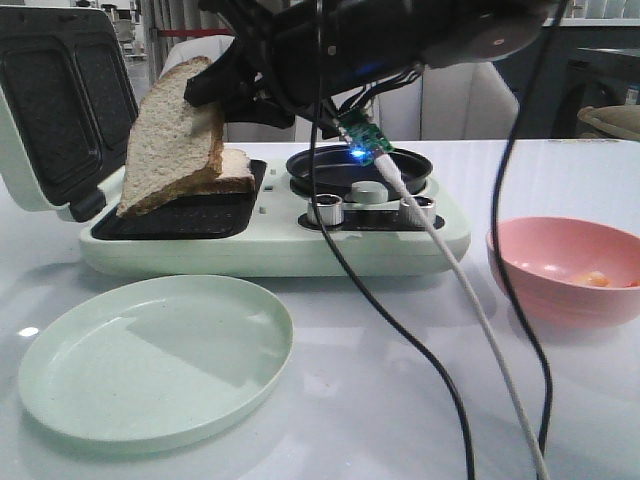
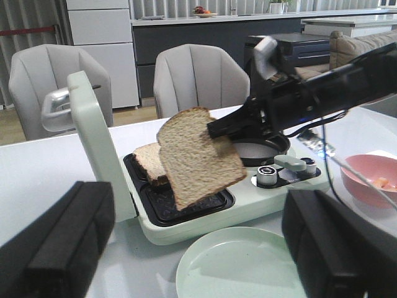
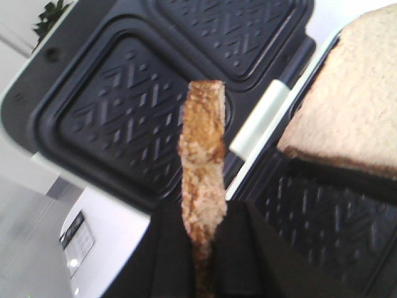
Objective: Make breakfast with bread and shrimp
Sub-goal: 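Carry the bread slice over and lay it on the first slice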
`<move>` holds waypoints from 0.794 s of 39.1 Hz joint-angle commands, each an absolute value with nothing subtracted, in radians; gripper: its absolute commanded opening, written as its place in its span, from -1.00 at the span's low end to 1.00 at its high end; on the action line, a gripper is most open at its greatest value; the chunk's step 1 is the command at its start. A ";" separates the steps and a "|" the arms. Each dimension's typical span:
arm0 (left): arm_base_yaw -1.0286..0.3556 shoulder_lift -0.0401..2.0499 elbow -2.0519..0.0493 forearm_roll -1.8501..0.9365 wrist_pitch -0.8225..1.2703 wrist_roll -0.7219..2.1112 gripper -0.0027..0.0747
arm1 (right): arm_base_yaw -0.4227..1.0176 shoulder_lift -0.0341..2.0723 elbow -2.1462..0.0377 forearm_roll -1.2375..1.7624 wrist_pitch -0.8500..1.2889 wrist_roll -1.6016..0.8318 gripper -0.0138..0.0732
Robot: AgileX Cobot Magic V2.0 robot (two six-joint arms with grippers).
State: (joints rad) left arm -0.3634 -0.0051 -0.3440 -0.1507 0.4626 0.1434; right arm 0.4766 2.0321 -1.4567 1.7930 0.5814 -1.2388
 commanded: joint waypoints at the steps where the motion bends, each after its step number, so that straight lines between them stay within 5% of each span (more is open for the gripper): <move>1: -0.372 -0.019 -0.371 -0.166 0.384 0.133 0.63 | 0.481 2.026 -1.554 1.904 0.580 -1.206 -0.27; 12: -0.372 -0.019 -0.371 -0.166 0.384 0.133 0.63 | 0.481 2.112 -1.614 1.904 0.553 -1.206 -0.24; 24: -0.372 -0.019 -0.371 -0.166 0.384 0.133 0.63 | 0.481 2.130 -1.614 1.890 0.543 -1.207 0.53; 31: -0.372 -0.019 -0.371 -0.166 0.384 0.133 0.63 | 0.481 2.115 -1.614 1.815 0.460 -1.207 0.61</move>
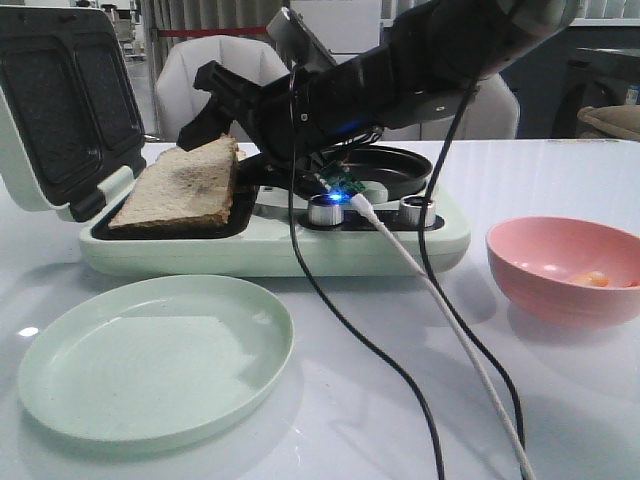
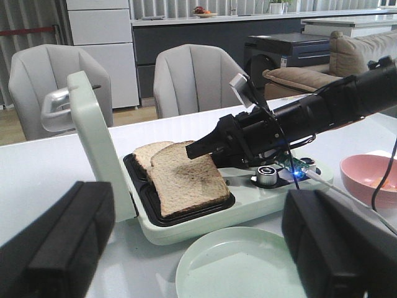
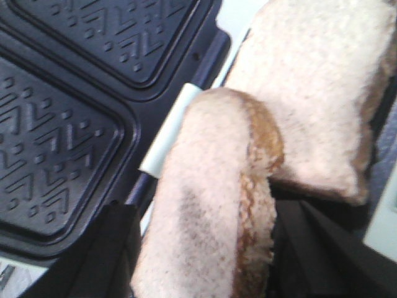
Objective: Make breakfast with bread and shrimp
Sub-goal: 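Carry the bread slice over and lay it on the first slice, then release the bread and raise the right gripper away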
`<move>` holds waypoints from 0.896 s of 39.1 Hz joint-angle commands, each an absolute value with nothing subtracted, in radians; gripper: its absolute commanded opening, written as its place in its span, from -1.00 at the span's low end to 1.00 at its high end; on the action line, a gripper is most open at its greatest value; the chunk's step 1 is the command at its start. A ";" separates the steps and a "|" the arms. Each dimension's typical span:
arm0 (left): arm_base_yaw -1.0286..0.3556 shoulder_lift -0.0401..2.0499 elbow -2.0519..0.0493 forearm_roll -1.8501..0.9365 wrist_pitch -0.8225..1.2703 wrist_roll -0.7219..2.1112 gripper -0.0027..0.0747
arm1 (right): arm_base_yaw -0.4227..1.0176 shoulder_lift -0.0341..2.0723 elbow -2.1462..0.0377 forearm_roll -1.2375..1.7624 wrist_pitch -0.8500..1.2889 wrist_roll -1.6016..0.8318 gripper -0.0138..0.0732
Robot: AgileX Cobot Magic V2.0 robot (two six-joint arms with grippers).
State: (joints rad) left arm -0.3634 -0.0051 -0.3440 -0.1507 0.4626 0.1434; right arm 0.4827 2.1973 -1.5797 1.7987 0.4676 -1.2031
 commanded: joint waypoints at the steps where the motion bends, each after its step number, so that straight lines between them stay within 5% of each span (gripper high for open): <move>1: -0.372 -0.019 -0.371 -0.166 0.384 0.133 0.63 | 0.482 2.109 -1.614 1.792 0.448 -1.207 0.61; 21: -0.372 -0.019 -0.371 -0.166 0.384 0.133 0.63 | 0.505 1.854 -1.607 1.397 0.297 -1.140 0.60; 35: -0.372 -0.019 -0.371 -0.166 0.384 0.133 0.63 | 0.505 1.563 -1.560 0.648 0.470 -0.597 0.60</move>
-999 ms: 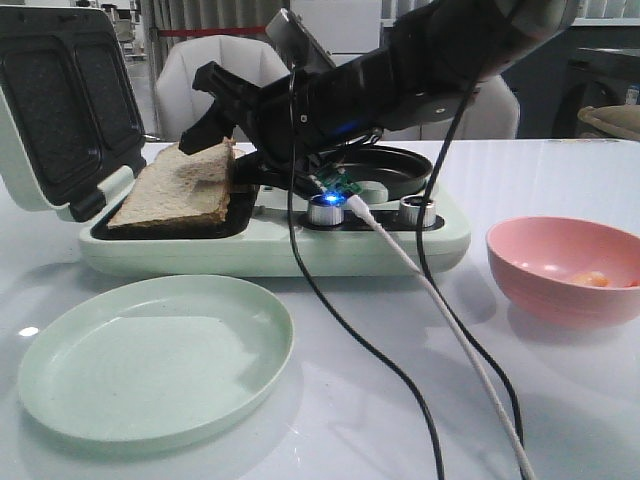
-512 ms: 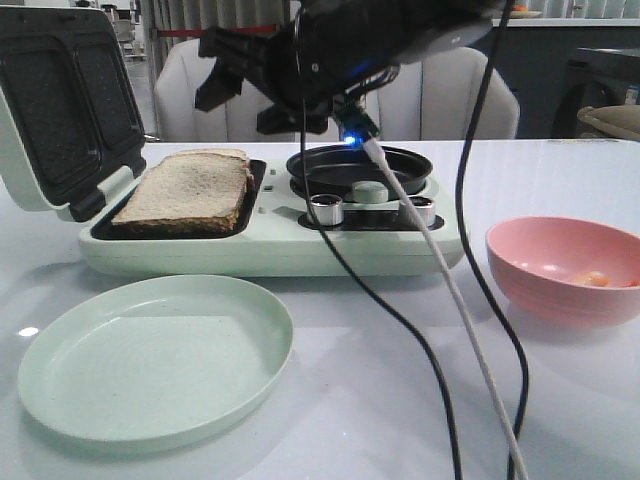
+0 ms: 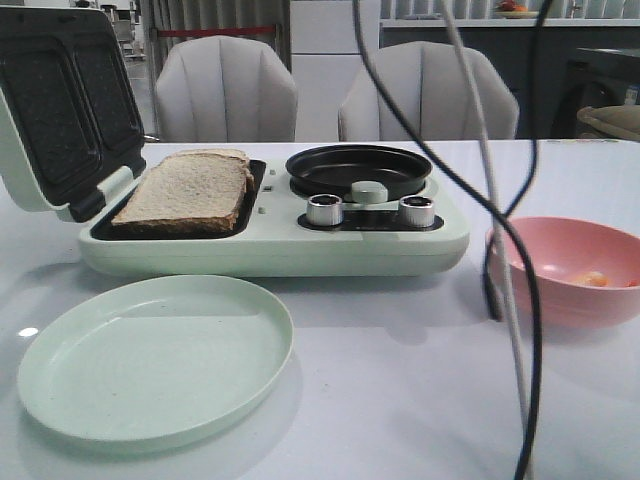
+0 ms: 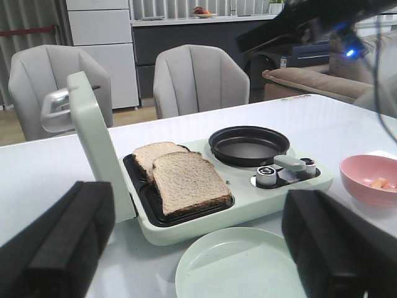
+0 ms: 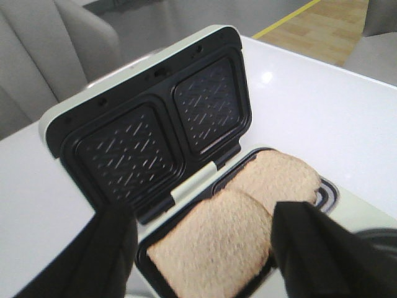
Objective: Make breakfast with bread and shrimp
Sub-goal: 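Release the bread and raise the right gripper away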
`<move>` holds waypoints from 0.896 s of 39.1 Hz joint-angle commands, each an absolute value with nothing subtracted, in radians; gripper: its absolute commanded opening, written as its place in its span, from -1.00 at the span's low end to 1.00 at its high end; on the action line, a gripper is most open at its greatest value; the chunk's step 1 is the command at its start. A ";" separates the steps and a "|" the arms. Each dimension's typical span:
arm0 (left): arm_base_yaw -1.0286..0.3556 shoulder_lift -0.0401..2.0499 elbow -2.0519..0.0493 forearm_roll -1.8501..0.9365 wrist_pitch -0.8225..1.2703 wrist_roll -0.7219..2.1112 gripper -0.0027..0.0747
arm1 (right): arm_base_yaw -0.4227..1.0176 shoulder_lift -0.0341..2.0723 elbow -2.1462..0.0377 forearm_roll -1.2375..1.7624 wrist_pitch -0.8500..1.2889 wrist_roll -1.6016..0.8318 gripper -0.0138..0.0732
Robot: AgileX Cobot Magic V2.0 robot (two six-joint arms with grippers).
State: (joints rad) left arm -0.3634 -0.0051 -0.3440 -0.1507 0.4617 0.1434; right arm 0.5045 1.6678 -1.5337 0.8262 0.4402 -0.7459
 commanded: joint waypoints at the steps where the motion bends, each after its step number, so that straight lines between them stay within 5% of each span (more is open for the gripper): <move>1: -0.372 -0.019 -0.371 -0.166 0.384 0.133 0.63 | 0.505 1.542 -1.560 0.564 0.492 -0.541 0.60; 19: -0.372 -0.019 -0.371 -0.166 0.384 0.133 0.63 | 0.499 1.250 -1.371 -0.406 0.726 0.262 0.60; 35: -0.372 -0.019 -0.371 -0.166 0.384 0.133 0.63 | 0.499 0.926 -0.935 -0.377 0.557 0.414 0.60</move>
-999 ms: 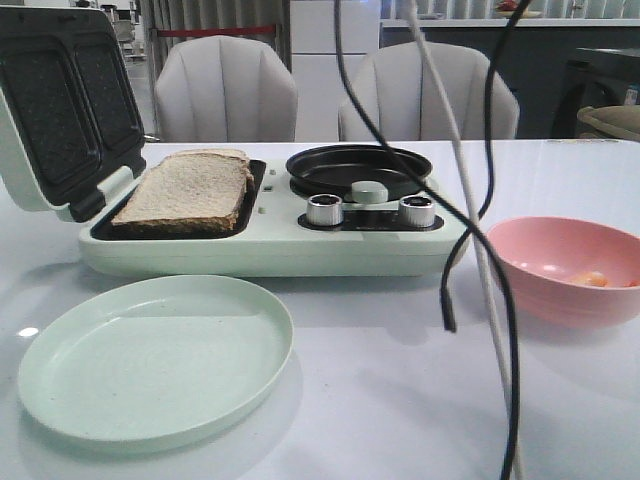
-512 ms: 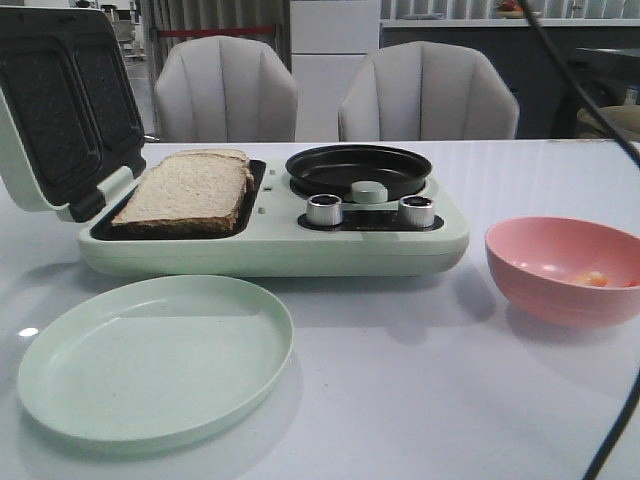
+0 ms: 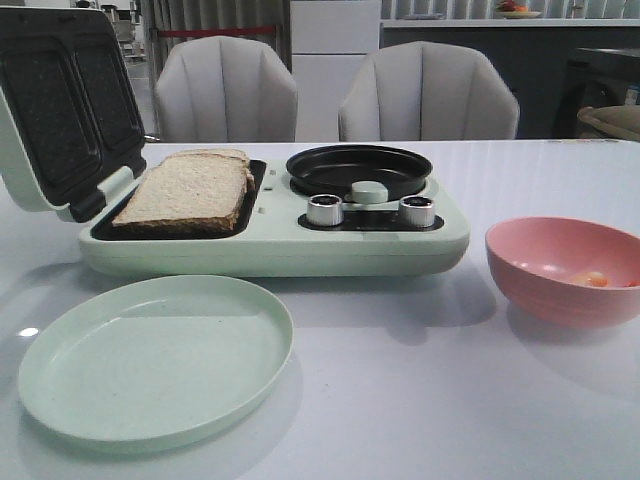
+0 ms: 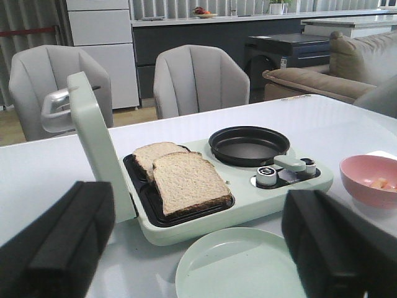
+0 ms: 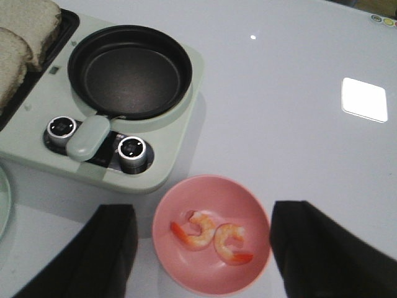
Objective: Make breakfast with bread and shrimp
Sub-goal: 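Release the bread and raise the right gripper away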
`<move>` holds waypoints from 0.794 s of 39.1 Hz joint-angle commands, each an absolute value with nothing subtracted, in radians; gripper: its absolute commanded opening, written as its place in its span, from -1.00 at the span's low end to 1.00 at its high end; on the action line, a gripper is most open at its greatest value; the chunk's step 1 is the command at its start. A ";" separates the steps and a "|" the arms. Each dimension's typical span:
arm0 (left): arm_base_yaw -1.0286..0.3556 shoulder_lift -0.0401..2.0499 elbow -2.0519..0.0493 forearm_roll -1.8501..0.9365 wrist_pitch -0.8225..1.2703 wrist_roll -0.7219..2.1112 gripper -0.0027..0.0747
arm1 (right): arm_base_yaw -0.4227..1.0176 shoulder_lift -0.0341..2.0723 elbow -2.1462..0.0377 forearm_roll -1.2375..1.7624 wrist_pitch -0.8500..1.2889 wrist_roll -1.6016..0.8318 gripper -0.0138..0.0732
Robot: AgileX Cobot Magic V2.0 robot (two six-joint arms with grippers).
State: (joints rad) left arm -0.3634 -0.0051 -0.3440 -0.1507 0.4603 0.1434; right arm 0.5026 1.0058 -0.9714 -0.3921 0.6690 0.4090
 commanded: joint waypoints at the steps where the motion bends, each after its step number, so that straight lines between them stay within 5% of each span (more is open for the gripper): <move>1: -0.372 -0.019 -0.371 -0.166 0.384 0.133 0.63 | 0.499 0.900 -0.907 -0.360 0.538 0.414 0.60; 18: -0.372 -0.019 -0.371 -0.166 0.367 0.133 0.63 | 0.500 0.440 -0.451 -0.354 0.158 0.414 0.60; 31: -0.372 -0.019 -0.371 -0.172 0.379 0.133 0.63 | 0.500 0.196 -0.285 -0.354 0.195 0.414 0.60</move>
